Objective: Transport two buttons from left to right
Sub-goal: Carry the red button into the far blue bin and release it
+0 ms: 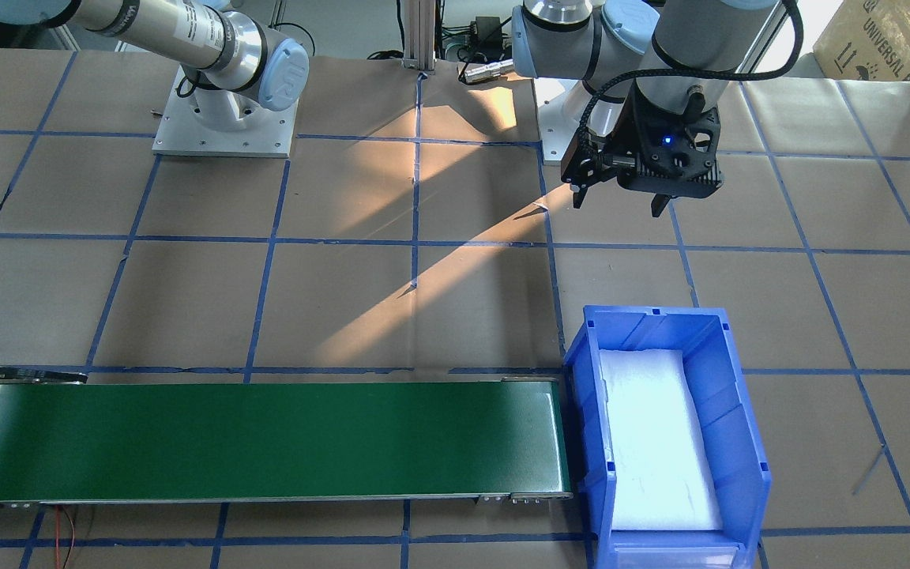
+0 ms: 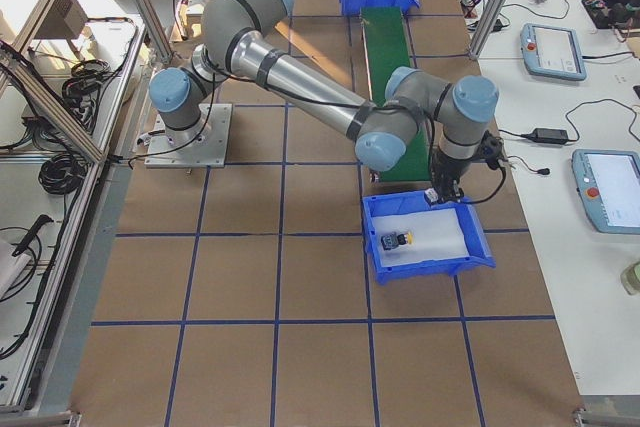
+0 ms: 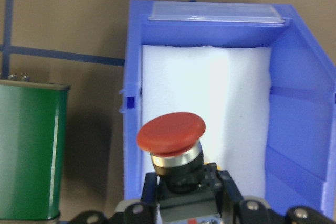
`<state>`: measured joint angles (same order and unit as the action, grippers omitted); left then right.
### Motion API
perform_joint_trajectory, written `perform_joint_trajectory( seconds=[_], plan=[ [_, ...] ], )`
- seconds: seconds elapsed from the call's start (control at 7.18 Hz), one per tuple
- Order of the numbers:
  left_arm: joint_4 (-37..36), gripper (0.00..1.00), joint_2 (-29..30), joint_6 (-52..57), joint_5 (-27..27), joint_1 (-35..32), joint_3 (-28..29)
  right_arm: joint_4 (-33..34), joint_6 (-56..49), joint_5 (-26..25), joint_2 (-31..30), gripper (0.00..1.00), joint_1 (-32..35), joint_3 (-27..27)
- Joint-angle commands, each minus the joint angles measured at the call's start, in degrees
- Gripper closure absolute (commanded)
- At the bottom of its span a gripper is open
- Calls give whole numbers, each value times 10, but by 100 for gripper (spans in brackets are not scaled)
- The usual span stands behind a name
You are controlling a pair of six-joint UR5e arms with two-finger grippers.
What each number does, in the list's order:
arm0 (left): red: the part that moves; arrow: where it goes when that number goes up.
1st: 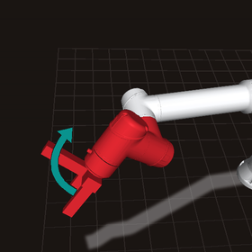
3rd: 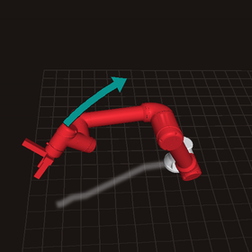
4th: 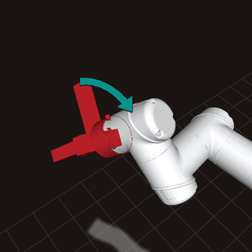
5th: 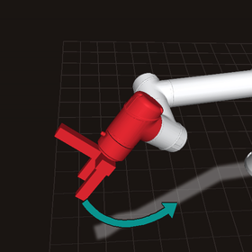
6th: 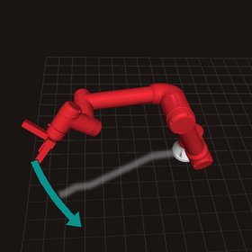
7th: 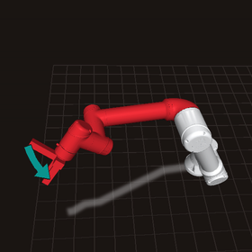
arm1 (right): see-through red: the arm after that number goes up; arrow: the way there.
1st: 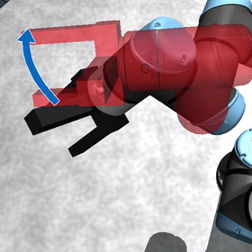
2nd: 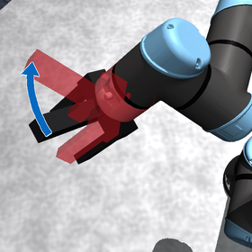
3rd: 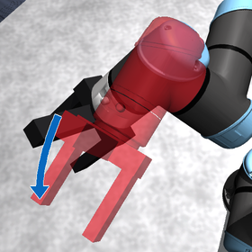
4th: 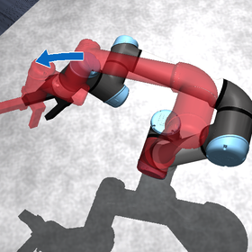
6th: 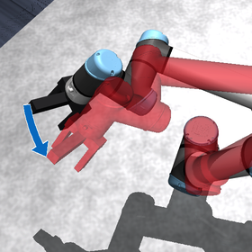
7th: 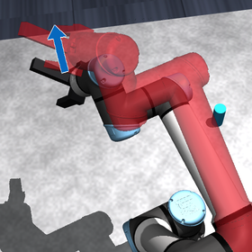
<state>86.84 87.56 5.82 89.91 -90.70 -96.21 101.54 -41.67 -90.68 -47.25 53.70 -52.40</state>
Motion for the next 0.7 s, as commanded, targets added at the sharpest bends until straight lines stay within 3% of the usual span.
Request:
perform_joint_trajectory(
  seconds=[0.0,0.56],
  plan=[
    [0,0,0,1,0,0,0,-6,10,6,47,83,-8,20],
    [-1,0,0,0,0,0,-4,-19,32,2,80,80,-4,26]
  ],
)
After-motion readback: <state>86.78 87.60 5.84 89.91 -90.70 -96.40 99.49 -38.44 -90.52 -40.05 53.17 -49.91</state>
